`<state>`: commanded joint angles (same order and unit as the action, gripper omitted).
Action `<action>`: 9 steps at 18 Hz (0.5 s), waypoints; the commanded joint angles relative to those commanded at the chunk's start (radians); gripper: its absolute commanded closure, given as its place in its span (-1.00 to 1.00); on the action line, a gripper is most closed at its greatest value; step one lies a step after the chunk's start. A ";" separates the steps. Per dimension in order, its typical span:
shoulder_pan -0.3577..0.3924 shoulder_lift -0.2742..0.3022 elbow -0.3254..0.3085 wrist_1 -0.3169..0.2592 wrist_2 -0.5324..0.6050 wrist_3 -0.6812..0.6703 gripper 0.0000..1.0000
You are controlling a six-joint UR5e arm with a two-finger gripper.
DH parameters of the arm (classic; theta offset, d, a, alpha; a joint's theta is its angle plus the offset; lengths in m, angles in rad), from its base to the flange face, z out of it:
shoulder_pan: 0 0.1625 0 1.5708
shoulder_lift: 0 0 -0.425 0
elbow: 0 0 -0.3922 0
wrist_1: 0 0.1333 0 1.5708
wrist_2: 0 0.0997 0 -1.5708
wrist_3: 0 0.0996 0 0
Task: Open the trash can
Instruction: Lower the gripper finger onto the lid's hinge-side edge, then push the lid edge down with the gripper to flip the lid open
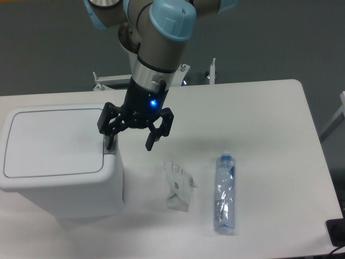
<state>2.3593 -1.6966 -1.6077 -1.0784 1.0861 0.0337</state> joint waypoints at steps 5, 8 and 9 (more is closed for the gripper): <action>0.006 0.003 0.000 0.017 0.000 0.000 -1.00; 0.005 0.005 -0.006 0.023 0.002 0.000 -1.00; 0.005 0.005 -0.008 0.023 0.002 0.000 -1.00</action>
<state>2.3639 -1.6920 -1.6153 -1.0554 1.0876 0.0337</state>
